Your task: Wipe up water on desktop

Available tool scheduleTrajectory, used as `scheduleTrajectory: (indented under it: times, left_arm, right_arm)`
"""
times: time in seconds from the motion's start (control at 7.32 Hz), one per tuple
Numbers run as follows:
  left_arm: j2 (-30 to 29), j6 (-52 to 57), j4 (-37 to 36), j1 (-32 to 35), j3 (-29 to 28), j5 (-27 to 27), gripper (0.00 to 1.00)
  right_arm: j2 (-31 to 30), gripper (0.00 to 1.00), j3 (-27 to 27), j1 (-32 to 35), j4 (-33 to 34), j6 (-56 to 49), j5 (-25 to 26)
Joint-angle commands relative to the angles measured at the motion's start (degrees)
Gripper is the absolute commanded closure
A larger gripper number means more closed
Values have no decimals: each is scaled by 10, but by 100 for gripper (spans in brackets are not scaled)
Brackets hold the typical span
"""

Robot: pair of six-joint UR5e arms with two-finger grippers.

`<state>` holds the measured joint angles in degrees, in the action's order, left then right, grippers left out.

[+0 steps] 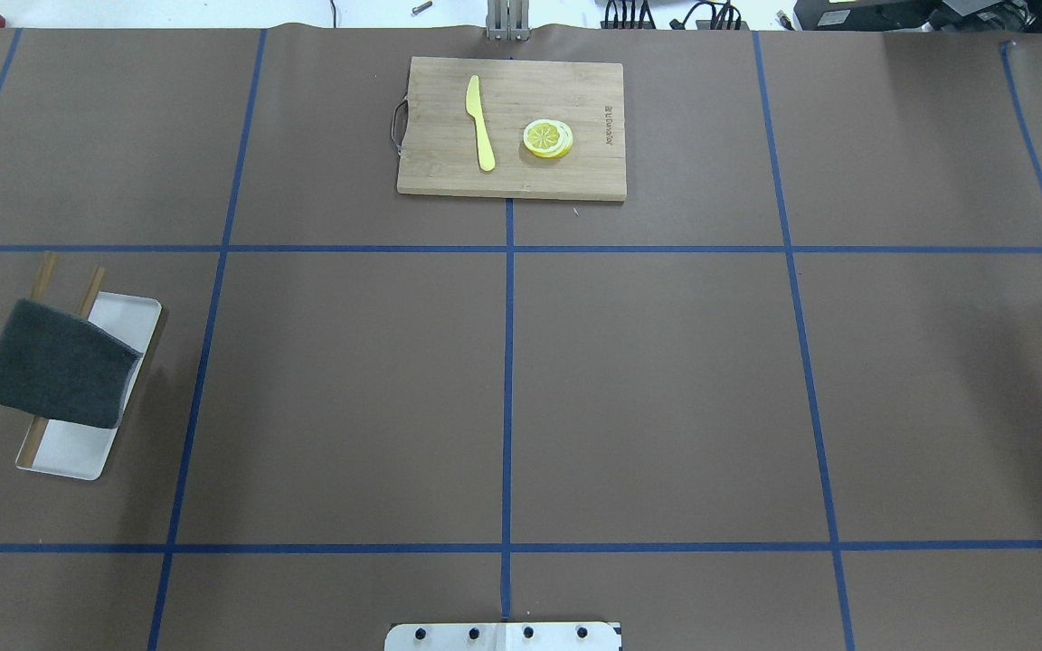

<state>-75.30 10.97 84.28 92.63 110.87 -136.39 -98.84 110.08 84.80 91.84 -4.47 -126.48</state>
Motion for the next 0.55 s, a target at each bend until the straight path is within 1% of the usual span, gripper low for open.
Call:
scheduleTrajectory:
  times: [0.0, 0.14, 0.27, 0.41]
  left_arm:
    - [-13, 0, 68, 1, -4, -2, 1]
    - [-24, 2, 104, 1, -10, -2, 1]
    - [-34, -2, 159, 1, -37, -2, 1]
    - [-35, -2, 187, 1, -57, -2, 1]
  right_arm:
    - [1, 0, 4, 1, 0, 0, -3]
    - [1, 0, 3, 1, 0, -6, -3]
    - [2, 0, 4, 1, 0, -3, -3]
    - [9, 0, 7, 1, -1, -3, -3]
